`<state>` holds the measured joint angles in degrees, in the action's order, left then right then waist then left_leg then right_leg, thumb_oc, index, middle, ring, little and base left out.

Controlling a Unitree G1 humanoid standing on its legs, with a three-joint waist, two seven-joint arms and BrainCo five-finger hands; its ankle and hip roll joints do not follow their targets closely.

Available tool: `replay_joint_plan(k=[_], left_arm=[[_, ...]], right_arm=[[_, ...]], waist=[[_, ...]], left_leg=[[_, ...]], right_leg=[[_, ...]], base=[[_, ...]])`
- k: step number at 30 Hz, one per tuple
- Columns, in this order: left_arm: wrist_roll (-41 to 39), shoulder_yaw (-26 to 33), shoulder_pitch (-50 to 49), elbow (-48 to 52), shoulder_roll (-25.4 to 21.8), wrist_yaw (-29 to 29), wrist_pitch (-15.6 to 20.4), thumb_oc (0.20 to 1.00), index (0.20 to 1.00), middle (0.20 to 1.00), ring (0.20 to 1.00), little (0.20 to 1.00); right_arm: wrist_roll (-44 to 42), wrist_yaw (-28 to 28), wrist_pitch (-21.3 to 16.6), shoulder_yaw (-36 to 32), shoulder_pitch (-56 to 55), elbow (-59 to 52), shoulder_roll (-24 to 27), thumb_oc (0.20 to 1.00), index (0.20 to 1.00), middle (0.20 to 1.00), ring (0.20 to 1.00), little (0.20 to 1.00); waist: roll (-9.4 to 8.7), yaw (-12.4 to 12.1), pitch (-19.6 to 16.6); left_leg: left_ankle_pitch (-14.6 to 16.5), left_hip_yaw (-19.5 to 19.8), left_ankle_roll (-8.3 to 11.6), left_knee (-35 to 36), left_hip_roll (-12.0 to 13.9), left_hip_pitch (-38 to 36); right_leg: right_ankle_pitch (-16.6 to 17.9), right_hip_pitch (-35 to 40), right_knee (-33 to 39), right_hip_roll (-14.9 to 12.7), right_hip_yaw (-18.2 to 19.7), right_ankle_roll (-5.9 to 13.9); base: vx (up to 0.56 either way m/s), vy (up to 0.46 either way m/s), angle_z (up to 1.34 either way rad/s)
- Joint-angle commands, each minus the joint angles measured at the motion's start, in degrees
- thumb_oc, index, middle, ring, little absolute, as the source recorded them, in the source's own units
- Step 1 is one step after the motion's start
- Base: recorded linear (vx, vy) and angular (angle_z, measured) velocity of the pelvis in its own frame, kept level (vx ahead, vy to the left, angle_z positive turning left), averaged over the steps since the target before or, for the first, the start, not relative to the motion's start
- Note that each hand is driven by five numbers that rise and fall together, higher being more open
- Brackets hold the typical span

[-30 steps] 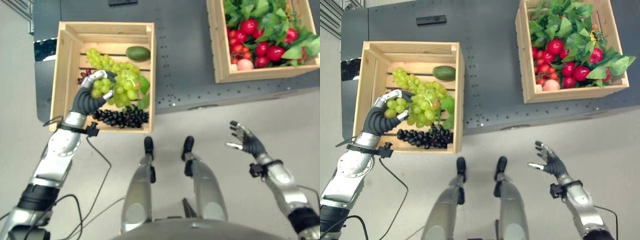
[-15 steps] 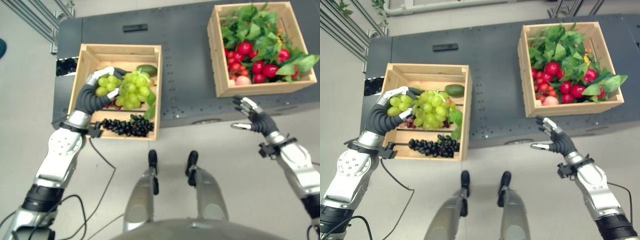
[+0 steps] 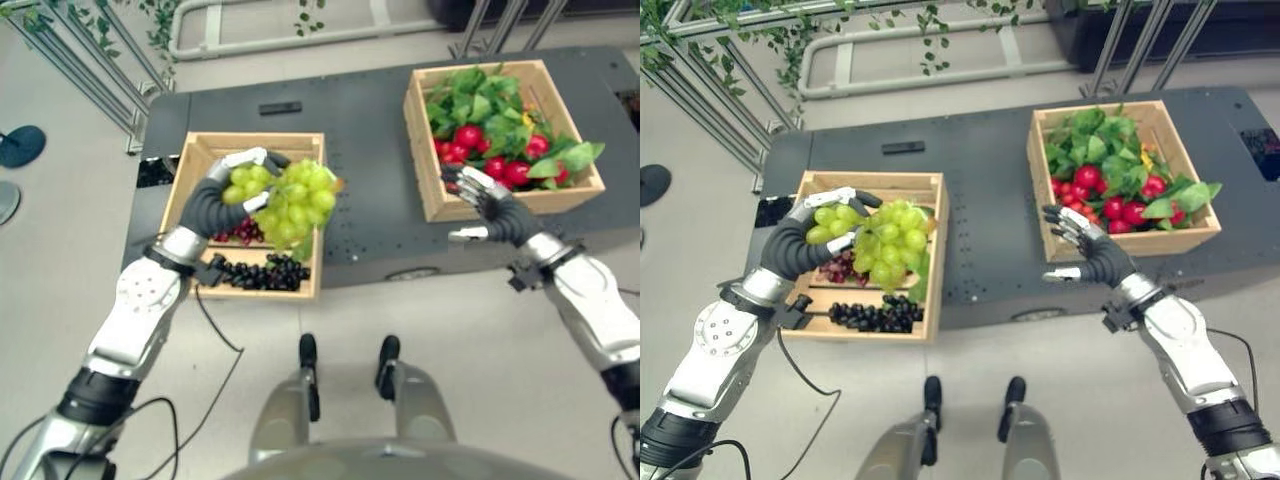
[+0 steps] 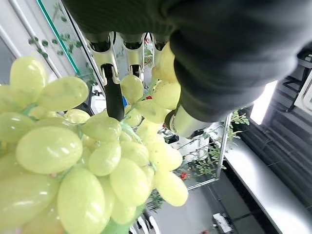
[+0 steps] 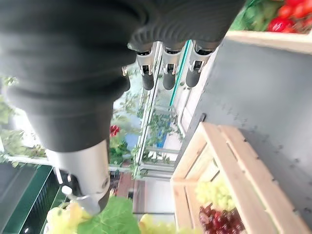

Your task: Pick up the fruits from the basket on one side to the basket on the other side

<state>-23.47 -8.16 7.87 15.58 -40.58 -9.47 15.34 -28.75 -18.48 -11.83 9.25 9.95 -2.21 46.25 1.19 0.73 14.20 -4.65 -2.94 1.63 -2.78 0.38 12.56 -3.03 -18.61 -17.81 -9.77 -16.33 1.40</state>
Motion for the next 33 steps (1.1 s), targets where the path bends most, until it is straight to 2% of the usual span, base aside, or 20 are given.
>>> replay_joint_plan(k=[1,5,13,17,21,33], left_arm=[[-3.49,-0.88,4.84,4.53,-0.42,-0.66,2.87,0.2,0.2,0.2,0.2,0.2],[-4.64,-2.87,6.23,4.16,-1.21,-1.51,2.69,0.2,0.2,0.2,0.2,0.2],[-6.16,-4.91,7.21,5.08,-1.73,-3.27,2.11,0.2,0.2,0.2,0.2,0.2],[-5.97,-5.06,7.18,5.05,-1.65,-3.45,2.01,0.2,0.2,0.2,0.2,0.2],[-6.52,-5.62,6.75,5.05,-0.71,-4.53,1.65,0.2,0.2,0.2,0.2,0.2],[-7.67,-7.29,9.58,4.24,-1.71,-6.12,1.48,0.2,0.2,0.2,0.2,0.2]], right_arm=[[-3.83,-0.55,-1.92,2.61,5.49,-3.31,-0.19,1.0,1.0,1.0,1.0,1.0],[-7.57,-1.65,-0.85,6.95,9.05,-3.5,-2.04,1.0,1.0,1.0,1.0,1.0],[-9.87,-4.51,1.41,12.88,11.05,-4.3,-4.66,1.0,1.0,1.0,1.0,1.0],[-11.22,-6.19,2.53,14.18,10.25,-5.98,-5.89,1.0,1.0,1.0,1.0,1.0],[-16.82,-9.52,4.44,15.58,8.97,-7.85,-7.7,1.0,1.0,1.0,1.0,1.0],[-25.66,-12.26,7.24,18.35,5.14,-9.52,-13.51,1.0,1.0,1.0,1.0,1.0]], waist=[[-1.76,0.86,-3.4],[-2.05,0.87,-5.45],[-2.52,1.04,-8.66],[-2.67,1.21,-9.67],[-2.89,1.09,-11.16],[-2.55,1.45,-13.08]], left_leg=[[8.77,-1.07,-2.87,-1.11,-3.73,-4.71],[7.56,-1.42,-2.47,1.54,-3.6,-7.01],[7.49,-2.28,-1.94,3.44,-3.02,-11.12],[7.43,-2.26,-1.66,4.16,-2.87,-12.45],[7.56,-2.45,-1.49,4.99,-2.72,-14.36],[7.59,-2.6,-1.07,5.84,-2.46,-16.68]], right_leg=[[1.06,4.19,5.81,2.54,-1.32,4.01],[1.41,6.57,8.23,3.4,-1.67,3.96],[1.46,11.36,11.4,4.35,-2.01,3.83],[1.33,13.0,12.21,4.65,-2.24,3.75],[1.17,15.39,13.88,5.07,-2.51,3.74],[0.78,18.39,15.08,5.48,-2.81,3.67]], base=[[0.0,0.0,0.0],[0.01,-0.009,0.0],[0.05,-0.021,0.0],[0.04,-0.022,0.03],[0.05,-0.026,0.01],[0.01,-0.004,0.0]])
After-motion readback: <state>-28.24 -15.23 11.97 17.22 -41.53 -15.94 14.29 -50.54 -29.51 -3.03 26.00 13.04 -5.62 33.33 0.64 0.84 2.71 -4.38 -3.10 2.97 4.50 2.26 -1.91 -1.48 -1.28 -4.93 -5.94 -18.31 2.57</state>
